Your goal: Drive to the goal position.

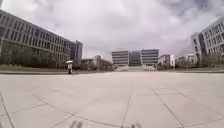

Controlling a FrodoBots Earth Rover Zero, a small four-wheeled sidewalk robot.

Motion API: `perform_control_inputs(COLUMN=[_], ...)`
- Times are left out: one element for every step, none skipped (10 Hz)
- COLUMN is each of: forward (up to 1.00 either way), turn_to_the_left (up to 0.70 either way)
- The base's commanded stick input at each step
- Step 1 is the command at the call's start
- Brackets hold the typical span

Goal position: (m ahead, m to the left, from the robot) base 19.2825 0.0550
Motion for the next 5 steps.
perform_control_inputs(forward=[1.0,1.0,1.0,1.0,1.0], turn_to_the_left=[0.0,0.0,-0.06,-0.33,-0.33])
